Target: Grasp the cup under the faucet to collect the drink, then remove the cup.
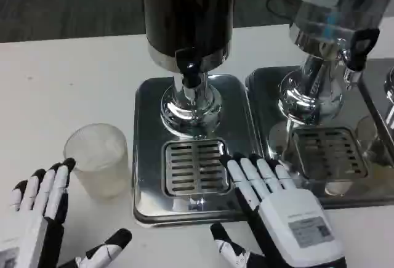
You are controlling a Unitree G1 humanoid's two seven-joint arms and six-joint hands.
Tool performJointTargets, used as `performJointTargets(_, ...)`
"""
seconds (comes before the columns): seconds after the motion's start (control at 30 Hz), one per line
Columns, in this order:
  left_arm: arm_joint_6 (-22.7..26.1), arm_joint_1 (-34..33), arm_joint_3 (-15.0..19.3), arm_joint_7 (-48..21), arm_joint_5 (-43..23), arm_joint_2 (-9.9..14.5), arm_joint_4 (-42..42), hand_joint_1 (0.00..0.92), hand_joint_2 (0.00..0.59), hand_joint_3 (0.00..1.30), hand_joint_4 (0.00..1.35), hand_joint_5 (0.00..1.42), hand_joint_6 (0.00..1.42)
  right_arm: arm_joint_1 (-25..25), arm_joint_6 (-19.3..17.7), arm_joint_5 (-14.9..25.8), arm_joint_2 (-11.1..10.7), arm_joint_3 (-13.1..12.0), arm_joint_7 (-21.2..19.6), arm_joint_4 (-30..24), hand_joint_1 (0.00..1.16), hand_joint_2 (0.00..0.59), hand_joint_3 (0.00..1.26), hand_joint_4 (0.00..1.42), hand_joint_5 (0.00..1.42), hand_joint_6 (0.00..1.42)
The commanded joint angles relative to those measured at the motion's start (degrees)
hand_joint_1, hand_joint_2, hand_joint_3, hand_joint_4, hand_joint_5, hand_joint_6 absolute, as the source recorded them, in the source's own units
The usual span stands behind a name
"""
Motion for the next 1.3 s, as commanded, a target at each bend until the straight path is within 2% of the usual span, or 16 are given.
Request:
performJointTargets(0.03, 0.29, 0.28, 0.17, 0.93, -0.21, -0.33, -0.16, 0.0, 0.1, 0.0, 0.0, 0.0, 0.0, -0.15, 0.09, 0.58, -0.03, -0.83, 0.22, -0.2, 0.27, 0.393, 0.0, 0.0, 0.0, 0.0)
performJointTargets(0.3, 0.23, 0.35, 1.41, 2.34, -0.45, -0.61, -0.95, 0.0, 0.101, 0.0, 0.0, 0.0, 0.0, -0.68, 0.23, 0.38, 0.4, -0.79, 0.97, 0.11, 0.27, 0.393, 0.0, 0.0, 0.0, 0.0)
performJointTargets(0.4, -0.33, 1.03, 4.58, 6.0, -1.23, -1.61, -2.54, 0.0, 0.1, 0.0, 0.0, 0.0, 0.0, -0.49, 0.56, 0.13, 0.57, -0.96, 0.9, -0.05, 0.27, 0.393, 0.0, 0.0, 0.0, 0.0)
performJointTargets(0.47, -1.63, 0.54, 6.24, 7.42, -2.57, -1.41, -2.3, 0.0, 0.1, 0.0, 0.0, 0.0, 0.0, -0.37, 0.82, -0.09, 1.03, -0.84, 0.51, 0.1, 0.27, 0.393, 0.0, 0.0, 0.0, 0.0)
performJointTargets(0.57, -2.94, -1.62, 8.18, 6.63, -6.28, -0.84, -0.8, 0.0, 0.086, 0.0, 0.0, 0.0, 0.0, -0.41, 1.55, -0.28, 1.96, -0.59, 0.54, 0.33, 0.27, 0.393, 0.0, 0.0, 0.0, 0.0)
performJointTargets(0.67, -5.4, -5.22, 9.93, 4.01, -14.3, -1.12, 3.37, 0.0, 0.056, 0.0, 0.0, 0.0, 0.0, -0.26, 2.01, -0.46, 2.46, -0.52, 0.62, 0.23, 0.27, 0.393, 0.0, 0.0, 0.0, 0.0)
performJointTargets(0.73, -7.68, -8.03, 10.51, 1.49, -19.12, -0.22, 7.41, 0.0, 0.033, 0.0, 0.0, 0.0, 0.0, -0.3, 2.04, -0.39, 2.58, -0.49, 0.67, 0.34, 0.27, 0.393, 0.0, 0.0, 0.0, 0.0)
performJointTargets(0.8, -9.98, -10.69, 9.99, -2.58, -22.65, 1.32, 11.92, 0.0, 0.004, 0.0, 0.0, 0.0, 0.0, -0.44, 2.04, -0.52, 2.63, -0.27, 0.72, 0.39, 0.27, 0.393, 0.0, 0.0, 0.0, 0.0)
performJointTargets(0.93, -15.88, -13.66, 9.65, -6.68, -27.81, 1.76, 19.55, 0.0, 0.0, 0.0, 0.0, 0.0, 0.0, 0.35, 2.66, -0.32, 3.05, -0.43, 0.21, 0.19, 0.27, 0.393, 0.0, 0.0, 0.0, 0.0)
performJointTargets(1.03, -16.45, -15.3, 7.96, -7.1, -24.55, 2.76, 22.42, 0.0, 0.0, 0.0, 0.0, 0.0, 0.0, 0.52, 2.8, -0.44, 2.99, -0.34, 0.07, 0.14, 0.27, 0.393, 0.0, 0.0, 0.0, 0.0)
performJointTargets(1.3, -17.53, -21.68, 5.47, -5.75, -23.81, 2.0, 31.63, 0.0, 0.0, 0.0, 0.0, 0.0, 0.0, 0.27, 2.91, 0.13, 3.11, -0.37, 0.61, 0.26, 0.27, 0.393, 0.0, 0.0, 0.0, 0.0)
